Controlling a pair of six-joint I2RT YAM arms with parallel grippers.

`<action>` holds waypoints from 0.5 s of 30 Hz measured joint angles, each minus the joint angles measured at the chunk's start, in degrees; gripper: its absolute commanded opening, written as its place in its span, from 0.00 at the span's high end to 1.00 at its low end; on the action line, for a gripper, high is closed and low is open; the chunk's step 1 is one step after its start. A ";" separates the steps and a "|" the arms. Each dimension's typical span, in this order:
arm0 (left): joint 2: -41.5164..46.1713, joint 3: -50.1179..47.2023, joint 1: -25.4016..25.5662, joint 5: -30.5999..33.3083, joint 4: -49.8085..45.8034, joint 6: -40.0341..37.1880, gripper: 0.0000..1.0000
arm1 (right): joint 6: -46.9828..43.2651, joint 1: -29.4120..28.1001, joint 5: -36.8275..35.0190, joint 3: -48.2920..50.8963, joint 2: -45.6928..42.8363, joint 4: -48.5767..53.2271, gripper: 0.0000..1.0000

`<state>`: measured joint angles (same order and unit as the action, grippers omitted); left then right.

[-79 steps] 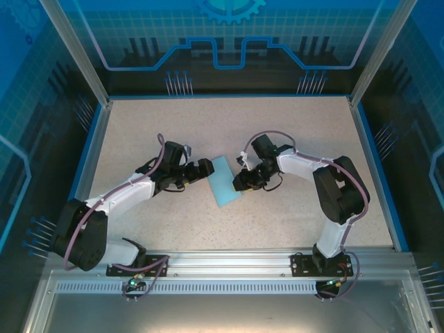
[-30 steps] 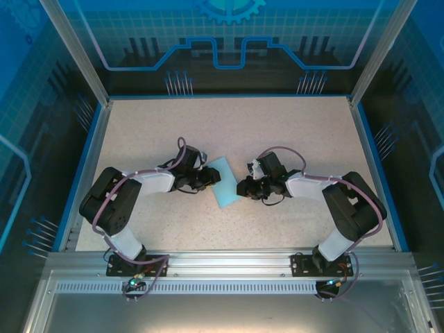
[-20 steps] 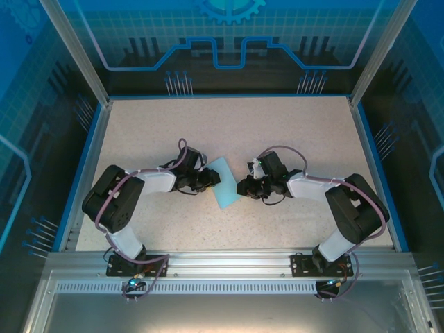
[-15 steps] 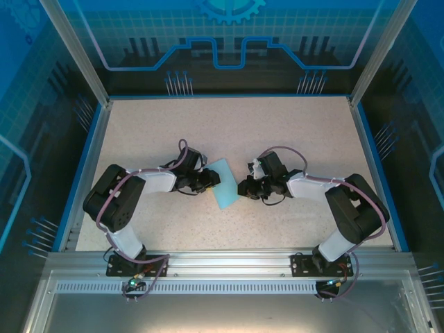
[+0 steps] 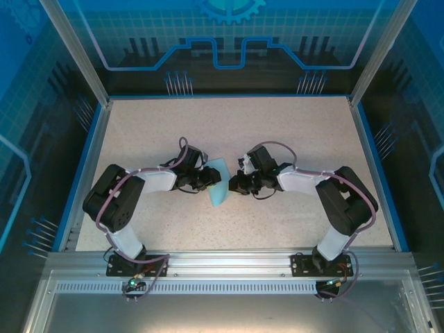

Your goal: Fold a paper plane with a square sheet of paper (pick it up from the middle)

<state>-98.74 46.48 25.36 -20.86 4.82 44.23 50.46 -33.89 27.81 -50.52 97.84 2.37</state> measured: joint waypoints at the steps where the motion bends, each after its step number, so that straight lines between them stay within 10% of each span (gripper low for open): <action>1: 0.28 0.00 0.00 0.33 -0.26 -0.24 0.63 | 0.24 -0.11 -0.02 -0.46 0.52 0.09 0.91; 15: 3.04 1.81 -1.25 5.92 -4.44 -3.48 0.67 | -0.37 -0.20 -3.13 -1.55 -0.81 8.13 0.91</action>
<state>-95.70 48.29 24.12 -14.94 0.38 40.75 50.09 -34.09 24.69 -52.07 97.03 10.50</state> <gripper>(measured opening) 0.348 0.090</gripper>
